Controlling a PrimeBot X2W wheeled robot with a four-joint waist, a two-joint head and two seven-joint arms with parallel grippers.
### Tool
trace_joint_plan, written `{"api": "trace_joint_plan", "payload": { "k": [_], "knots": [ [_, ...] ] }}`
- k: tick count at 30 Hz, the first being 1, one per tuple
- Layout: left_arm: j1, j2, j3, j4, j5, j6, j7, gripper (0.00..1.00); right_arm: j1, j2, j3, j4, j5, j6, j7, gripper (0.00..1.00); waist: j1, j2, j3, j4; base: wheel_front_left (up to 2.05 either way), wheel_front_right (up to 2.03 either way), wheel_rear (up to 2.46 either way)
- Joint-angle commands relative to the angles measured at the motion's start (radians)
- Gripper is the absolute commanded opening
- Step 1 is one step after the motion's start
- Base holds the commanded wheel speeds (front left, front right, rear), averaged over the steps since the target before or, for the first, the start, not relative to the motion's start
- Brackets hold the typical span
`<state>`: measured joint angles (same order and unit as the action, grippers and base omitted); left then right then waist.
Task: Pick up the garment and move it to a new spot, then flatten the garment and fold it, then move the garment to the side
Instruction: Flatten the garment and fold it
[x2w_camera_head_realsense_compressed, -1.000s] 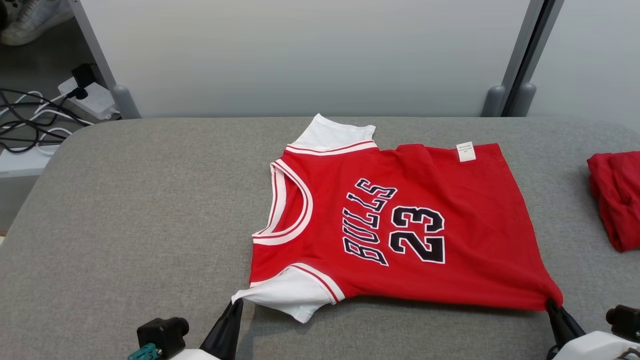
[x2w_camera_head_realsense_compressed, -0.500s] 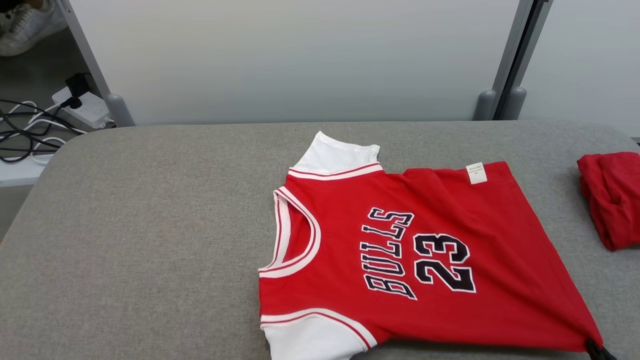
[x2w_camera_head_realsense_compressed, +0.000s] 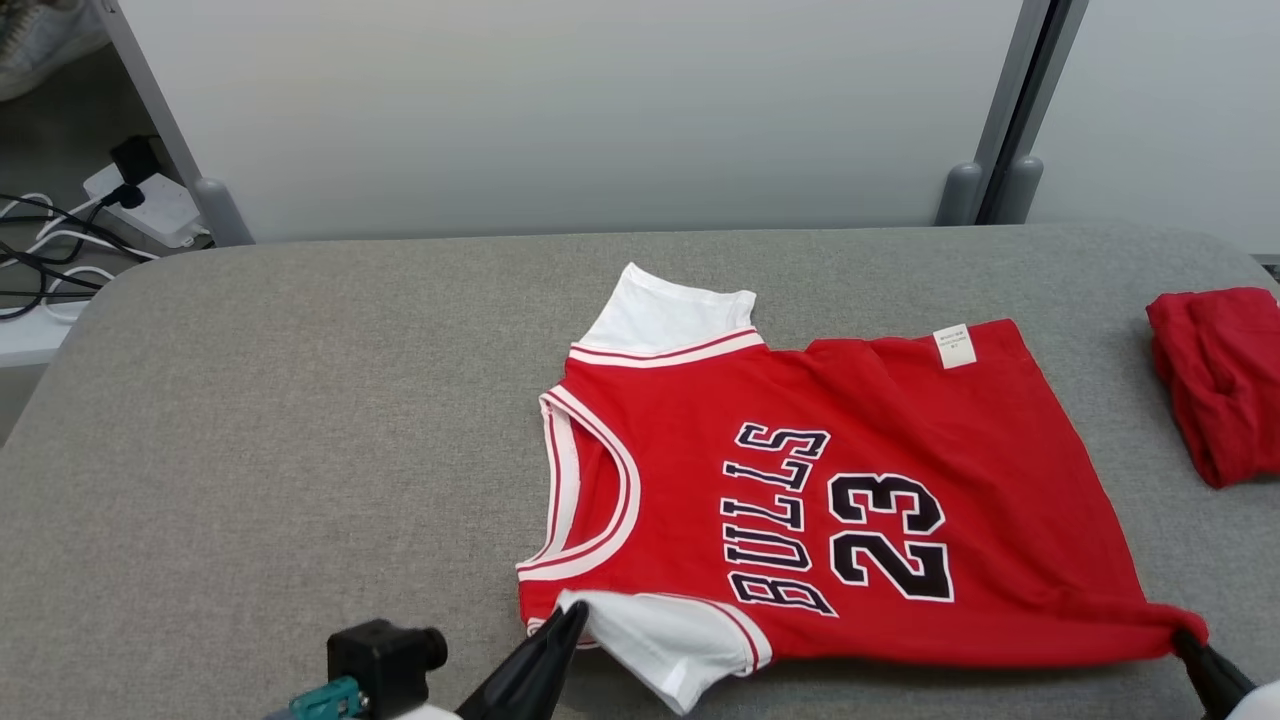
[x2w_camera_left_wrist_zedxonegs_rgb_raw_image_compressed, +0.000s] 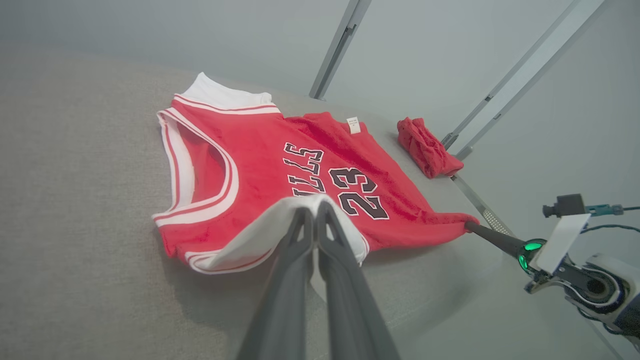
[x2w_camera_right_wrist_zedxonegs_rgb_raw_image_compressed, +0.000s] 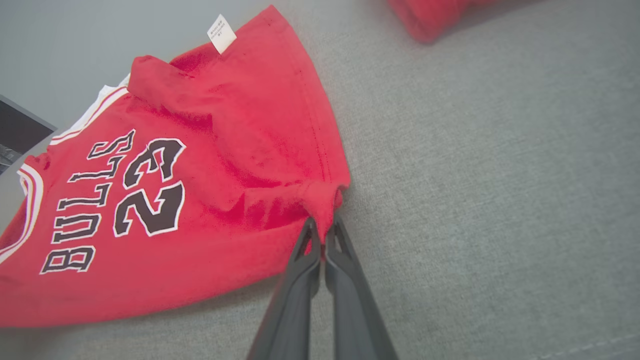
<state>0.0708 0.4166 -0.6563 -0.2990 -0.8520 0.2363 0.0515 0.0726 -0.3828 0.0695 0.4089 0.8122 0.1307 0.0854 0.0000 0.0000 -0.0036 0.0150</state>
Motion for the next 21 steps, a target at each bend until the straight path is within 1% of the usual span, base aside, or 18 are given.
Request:
{"api": "trace_joint_plan", "payload": {
  "k": [1, 5, 9, 14, 15, 16, 21],
  "knots": [
    [-0.086, -0.007, 0.041, 0.007, 0.014, -0.017, -0.021, 0.00, -0.066, -0.028, -0.013, -0.006, 0.003, 0.000, 0.019, 0.00, 0.0000, 0.0000, 0.005, -0.001, 0.00, 0.00, 0.00],
    [-0.186, -0.061, 0.034, 0.110, 0.026, -0.058, -0.045, 0.00, -0.153, -0.008, -0.058, 0.034, -0.019, 0.000, 0.064, 0.00, 0.0000, 0.0000, 0.031, 0.008, 0.00, 0.00, 0.00],
    [-0.282, -0.106, 0.033, 0.230, 0.031, -0.098, -0.066, 0.00, -0.246, 0.009, -0.068, 0.080, -0.054, 0.000, 0.088, 0.00, 0.0000, 0.0000, 0.061, 0.013, 0.00, 0.00, 0.00],
    [-0.399, -0.153, 0.037, 0.372, 0.065, -0.128, -0.114, 0.00, -0.363, 0.027, -0.056, 0.160, -0.094, 0.000, 0.090, 0.00, 0.0000, 0.0000, 0.102, 0.017, 0.00, 0.00, 0.00],
    [-0.399, -0.153, 0.037, 0.372, 0.065, -0.128, -0.114, 0.00, -0.363, 0.027, -0.056, 0.160, -0.094, 0.000, 0.090, 0.00, 0.0000, 0.0000, 0.102, 0.017, 0.00, 0.00, 0.00],
    [-0.420, -0.160, 0.032, 0.403, 0.073, -0.134, -0.117, 0.00, -0.384, 0.028, -0.051, 0.181, -0.106, 0.000, 0.086, 0.00, 0.0000, 0.0000, 0.110, 0.018, 0.00, 0.00, 0.00],
    [-0.520, -0.205, 0.026, 0.540, 0.103, -0.154, -0.156, 0.00, -0.483, 0.039, -0.027, 0.285, -0.174, 0.000, 0.044, 0.00, 0.0000, 0.0000, 0.150, 0.020, 0.00, 0.00, 0.00]
  ]
}}
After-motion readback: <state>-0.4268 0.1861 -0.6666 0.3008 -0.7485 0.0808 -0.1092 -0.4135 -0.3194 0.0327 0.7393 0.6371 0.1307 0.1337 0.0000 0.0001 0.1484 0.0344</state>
